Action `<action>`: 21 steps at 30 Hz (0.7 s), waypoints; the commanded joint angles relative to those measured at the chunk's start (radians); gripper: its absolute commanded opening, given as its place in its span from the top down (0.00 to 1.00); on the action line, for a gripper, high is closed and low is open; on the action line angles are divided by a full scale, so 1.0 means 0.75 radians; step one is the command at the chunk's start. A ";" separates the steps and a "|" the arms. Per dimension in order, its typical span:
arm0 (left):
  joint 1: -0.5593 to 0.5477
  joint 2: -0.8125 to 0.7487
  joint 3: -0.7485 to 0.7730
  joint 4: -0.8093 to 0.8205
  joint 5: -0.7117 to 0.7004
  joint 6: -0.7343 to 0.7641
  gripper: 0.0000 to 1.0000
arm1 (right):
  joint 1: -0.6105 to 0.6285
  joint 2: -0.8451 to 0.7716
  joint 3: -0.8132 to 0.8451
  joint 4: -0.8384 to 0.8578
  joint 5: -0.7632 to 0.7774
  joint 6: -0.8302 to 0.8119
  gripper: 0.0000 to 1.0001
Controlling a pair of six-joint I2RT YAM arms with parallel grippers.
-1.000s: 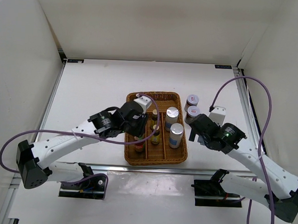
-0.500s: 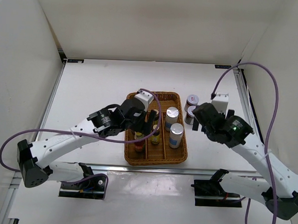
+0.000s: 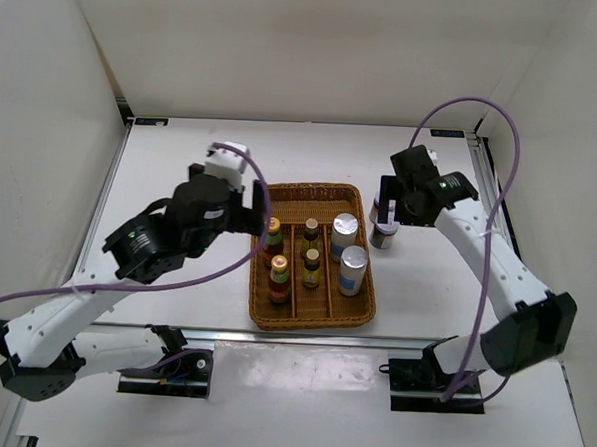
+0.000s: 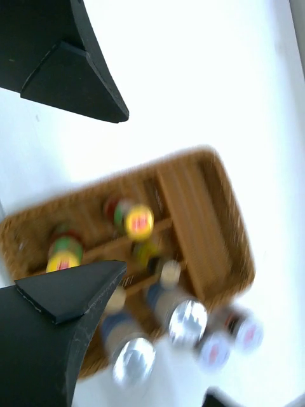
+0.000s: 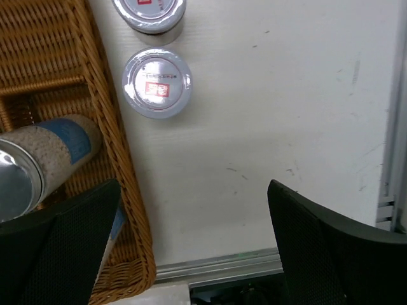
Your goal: Organize the condiment bottles
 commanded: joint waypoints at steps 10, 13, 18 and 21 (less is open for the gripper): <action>0.332 -0.221 -0.446 -0.051 -0.374 -0.081 0.00 | -0.245 0.250 0.041 0.163 -0.562 -0.117 0.00; 0.332 -0.221 -0.522 -0.018 -0.388 -0.081 0.00 | -0.245 0.307 0.026 0.191 -0.576 -0.117 0.00; 0.332 -0.252 -0.647 0.074 -0.450 -0.009 0.00 | -0.245 0.401 0.014 0.218 -0.589 -0.091 0.00; 0.332 -0.285 -0.684 0.152 -0.415 0.023 0.00 | -0.245 0.448 0.014 0.218 -0.536 -0.091 0.00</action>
